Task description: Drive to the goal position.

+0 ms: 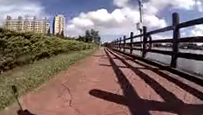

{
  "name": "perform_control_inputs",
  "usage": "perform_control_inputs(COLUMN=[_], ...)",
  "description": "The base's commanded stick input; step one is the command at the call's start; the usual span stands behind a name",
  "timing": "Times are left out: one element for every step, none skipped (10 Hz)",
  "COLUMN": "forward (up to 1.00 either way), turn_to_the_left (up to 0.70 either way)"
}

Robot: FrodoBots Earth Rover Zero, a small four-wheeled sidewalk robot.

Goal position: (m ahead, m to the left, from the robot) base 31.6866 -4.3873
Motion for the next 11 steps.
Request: perform_control_inputs(forward=[0.85, 0.85, 0.85, 0.85, 0.85, 0.85, 0.85, 0.85, 0.85, 0.85, 0.85], turn_to_the_left=[0.0, 0.0, 0.0, 0.0, 0.0, 0.0, -0.05, -0.34, -0.34, 0.0, 0.0])
